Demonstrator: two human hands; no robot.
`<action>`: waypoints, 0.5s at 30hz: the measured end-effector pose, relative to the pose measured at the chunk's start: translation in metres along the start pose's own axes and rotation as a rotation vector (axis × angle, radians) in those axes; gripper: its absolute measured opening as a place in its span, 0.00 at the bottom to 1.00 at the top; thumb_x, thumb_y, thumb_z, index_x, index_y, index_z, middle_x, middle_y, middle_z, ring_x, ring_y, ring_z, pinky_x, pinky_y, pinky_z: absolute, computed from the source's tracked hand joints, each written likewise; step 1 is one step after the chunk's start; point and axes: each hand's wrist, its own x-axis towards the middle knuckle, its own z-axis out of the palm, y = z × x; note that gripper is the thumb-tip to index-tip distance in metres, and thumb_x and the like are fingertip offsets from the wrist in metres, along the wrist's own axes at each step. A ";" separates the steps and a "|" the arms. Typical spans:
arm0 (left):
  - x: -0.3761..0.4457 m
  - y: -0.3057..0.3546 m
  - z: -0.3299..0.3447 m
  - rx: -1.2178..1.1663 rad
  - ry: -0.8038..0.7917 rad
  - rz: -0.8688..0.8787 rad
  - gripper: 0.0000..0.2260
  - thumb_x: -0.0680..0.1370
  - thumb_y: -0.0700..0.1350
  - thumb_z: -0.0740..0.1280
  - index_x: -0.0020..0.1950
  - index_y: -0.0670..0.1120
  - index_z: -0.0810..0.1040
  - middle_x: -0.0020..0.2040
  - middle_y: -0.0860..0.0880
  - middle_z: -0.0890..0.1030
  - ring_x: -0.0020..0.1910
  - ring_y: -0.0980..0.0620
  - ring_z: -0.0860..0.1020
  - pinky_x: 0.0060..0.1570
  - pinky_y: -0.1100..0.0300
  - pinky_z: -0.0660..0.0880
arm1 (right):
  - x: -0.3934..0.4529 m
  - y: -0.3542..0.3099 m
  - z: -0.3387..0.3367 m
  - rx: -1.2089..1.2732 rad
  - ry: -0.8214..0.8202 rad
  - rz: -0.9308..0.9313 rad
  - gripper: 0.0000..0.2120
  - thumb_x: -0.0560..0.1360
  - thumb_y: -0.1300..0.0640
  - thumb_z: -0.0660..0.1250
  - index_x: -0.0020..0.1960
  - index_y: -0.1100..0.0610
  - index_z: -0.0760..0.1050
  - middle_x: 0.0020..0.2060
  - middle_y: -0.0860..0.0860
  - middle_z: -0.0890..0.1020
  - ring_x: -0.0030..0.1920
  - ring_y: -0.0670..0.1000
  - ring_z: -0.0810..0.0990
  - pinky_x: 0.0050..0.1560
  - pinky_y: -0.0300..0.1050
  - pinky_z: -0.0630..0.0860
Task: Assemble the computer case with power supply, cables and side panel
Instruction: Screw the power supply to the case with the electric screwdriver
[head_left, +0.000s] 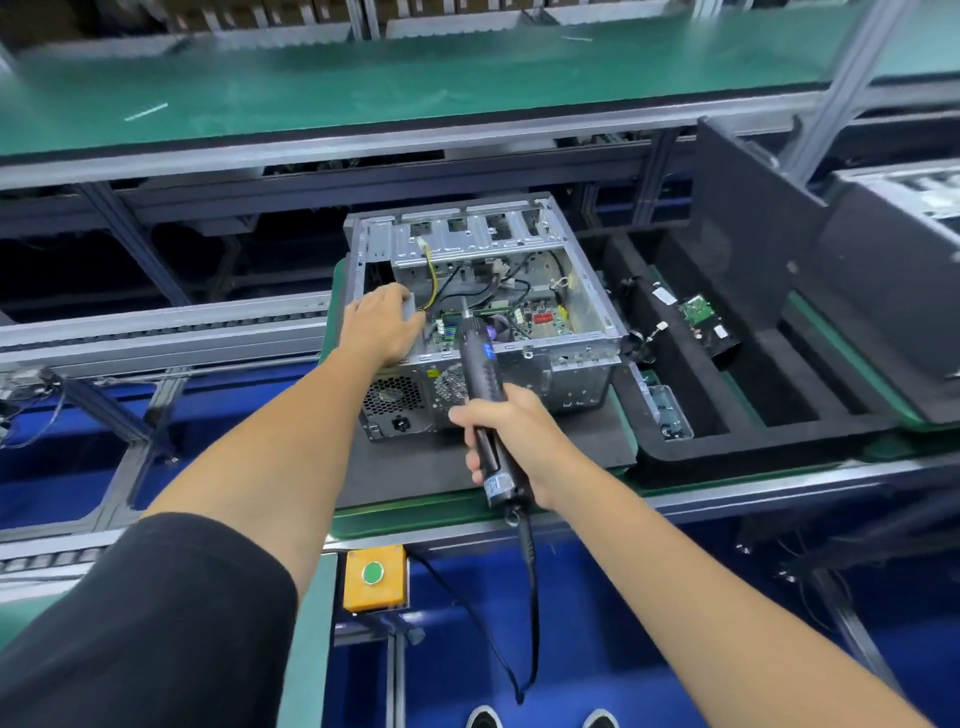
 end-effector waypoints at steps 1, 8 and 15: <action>0.003 0.003 0.000 0.014 -0.007 -0.022 0.19 0.80 0.52 0.59 0.68 0.44 0.69 0.67 0.44 0.73 0.65 0.42 0.71 0.65 0.47 0.64 | 0.003 -0.008 -0.006 -0.025 0.015 -0.015 0.11 0.73 0.62 0.72 0.47 0.60 0.69 0.31 0.55 0.73 0.25 0.53 0.73 0.26 0.43 0.72; 0.014 0.079 -0.003 -0.165 0.038 0.059 0.08 0.76 0.41 0.63 0.50 0.40 0.79 0.54 0.38 0.80 0.53 0.37 0.76 0.50 0.49 0.72 | 0.017 -0.042 -0.064 -0.023 0.064 -0.075 0.08 0.75 0.61 0.71 0.48 0.62 0.74 0.30 0.55 0.72 0.23 0.52 0.73 0.25 0.43 0.73; 0.015 0.225 0.025 -0.220 0.025 0.481 0.08 0.73 0.38 0.61 0.47 0.37 0.78 0.47 0.39 0.79 0.48 0.41 0.75 0.43 0.53 0.68 | 0.025 -0.066 -0.178 0.024 0.166 -0.176 0.08 0.76 0.61 0.71 0.45 0.61 0.72 0.27 0.56 0.73 0.24 0.54 0.72 0.25 0.43 0.71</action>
